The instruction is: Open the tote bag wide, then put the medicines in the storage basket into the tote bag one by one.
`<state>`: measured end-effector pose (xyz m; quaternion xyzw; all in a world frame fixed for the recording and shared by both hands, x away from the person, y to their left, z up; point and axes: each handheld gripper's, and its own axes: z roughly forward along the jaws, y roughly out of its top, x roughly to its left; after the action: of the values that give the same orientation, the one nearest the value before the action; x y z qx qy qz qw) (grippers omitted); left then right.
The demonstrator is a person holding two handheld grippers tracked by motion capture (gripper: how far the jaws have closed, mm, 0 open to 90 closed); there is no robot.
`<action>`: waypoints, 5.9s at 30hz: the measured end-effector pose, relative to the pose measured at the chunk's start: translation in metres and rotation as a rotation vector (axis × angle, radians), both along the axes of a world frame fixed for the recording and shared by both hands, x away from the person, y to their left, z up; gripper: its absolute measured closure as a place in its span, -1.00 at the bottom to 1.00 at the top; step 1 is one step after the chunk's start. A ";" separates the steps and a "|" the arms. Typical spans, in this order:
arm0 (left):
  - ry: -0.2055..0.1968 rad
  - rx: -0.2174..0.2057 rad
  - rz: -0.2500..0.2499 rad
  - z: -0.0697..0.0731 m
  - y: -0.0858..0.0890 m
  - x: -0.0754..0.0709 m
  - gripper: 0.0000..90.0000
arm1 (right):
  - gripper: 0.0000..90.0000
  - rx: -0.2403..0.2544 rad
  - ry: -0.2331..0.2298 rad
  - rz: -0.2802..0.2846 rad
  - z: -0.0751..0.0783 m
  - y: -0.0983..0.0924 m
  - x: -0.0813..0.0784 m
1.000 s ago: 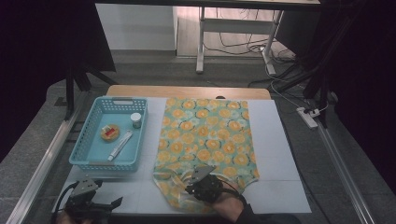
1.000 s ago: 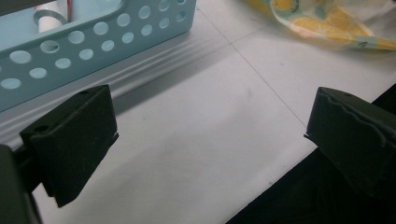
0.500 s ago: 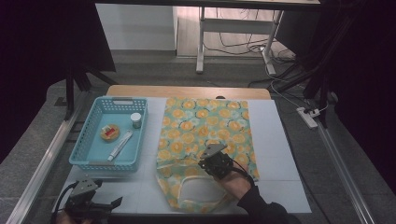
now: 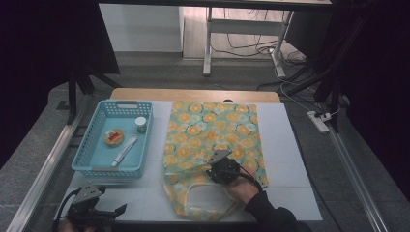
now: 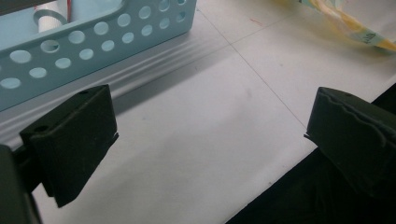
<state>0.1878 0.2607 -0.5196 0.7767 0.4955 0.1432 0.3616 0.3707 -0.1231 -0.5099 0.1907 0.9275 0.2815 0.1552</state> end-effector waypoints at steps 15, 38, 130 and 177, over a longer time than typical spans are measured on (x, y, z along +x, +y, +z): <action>0.003 0.004 -0.001 0.000 -0.001 0.000 -0.96 | -0.24 -0.013 -0.053 -0.041 0.003 -0.003 -0.001; 0.004 0.003 0.003 0.000 0.000 0.000 -0.96 | 1.00 -0.022 0.129 0.067 -0.003 0.002 0.021; 0.012 -0.059 0.041 0.003 0.006 0.001 -1.00 | 1.00 0.308 0.008 0.100 0.165 0.027 0.086; -0.012 -0.054 0.019 0.044 0.018 0.045 -1.00 | 1.00 0.342 0.039 0.117 0.163 0.022 0.086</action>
<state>0.2331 0.2785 -0.4754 0.7610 0.5042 0.1379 0.3843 0.4571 -0.1014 -0.3470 0.1657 0.8785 0.4397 0.0857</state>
